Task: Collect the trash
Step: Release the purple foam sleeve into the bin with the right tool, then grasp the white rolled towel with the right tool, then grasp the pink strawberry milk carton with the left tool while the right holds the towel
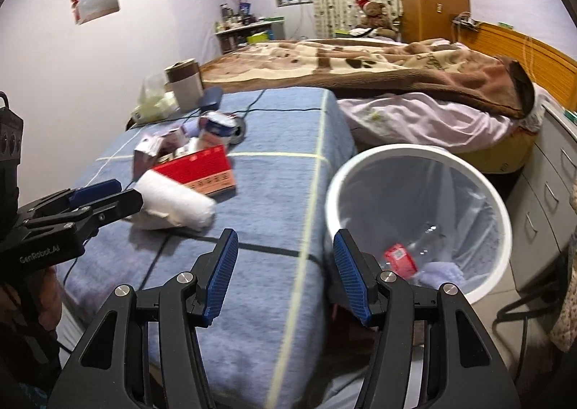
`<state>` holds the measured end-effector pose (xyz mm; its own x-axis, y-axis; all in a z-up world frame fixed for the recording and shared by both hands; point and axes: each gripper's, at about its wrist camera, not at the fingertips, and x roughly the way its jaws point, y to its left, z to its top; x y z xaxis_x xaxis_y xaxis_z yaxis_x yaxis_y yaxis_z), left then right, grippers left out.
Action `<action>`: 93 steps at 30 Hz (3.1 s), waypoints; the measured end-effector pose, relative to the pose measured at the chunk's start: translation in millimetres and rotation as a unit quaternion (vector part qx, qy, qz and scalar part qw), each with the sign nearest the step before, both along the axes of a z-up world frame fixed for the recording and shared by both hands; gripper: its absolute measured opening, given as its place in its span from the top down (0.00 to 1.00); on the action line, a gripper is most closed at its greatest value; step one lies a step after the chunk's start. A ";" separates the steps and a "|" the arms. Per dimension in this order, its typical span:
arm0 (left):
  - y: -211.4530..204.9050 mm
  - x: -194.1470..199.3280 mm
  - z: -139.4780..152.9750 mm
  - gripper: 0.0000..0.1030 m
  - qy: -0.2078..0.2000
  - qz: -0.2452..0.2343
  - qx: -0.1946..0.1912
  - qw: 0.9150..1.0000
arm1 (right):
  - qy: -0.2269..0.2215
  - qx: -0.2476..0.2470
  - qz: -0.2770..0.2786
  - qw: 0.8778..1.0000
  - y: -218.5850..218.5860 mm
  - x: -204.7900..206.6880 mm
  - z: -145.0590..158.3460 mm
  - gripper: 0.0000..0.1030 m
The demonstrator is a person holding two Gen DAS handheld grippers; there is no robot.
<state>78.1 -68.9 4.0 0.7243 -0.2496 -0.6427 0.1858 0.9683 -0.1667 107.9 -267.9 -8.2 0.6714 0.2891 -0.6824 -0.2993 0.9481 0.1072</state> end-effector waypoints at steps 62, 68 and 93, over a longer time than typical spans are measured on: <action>130.5 28.9 -40.4 0.38 0.039 0.116 -0.033 0.992 | 0.074 -0.034 0.210 0.974 115.0 61.5 -39.4 0.40; 128.9 35.6 -40.5 0.38 0.037 0.111 -0.032 0.993 | 0.065 -0.017 0.197 0.978 107.5 55.6 -33.9 0.68; 94.1 119.5 -50.4 0.33 0.050 0.132 0.026 0.990 | 0.036 0.037 0.114 0.992 67.2 76.2 -25.2 0.72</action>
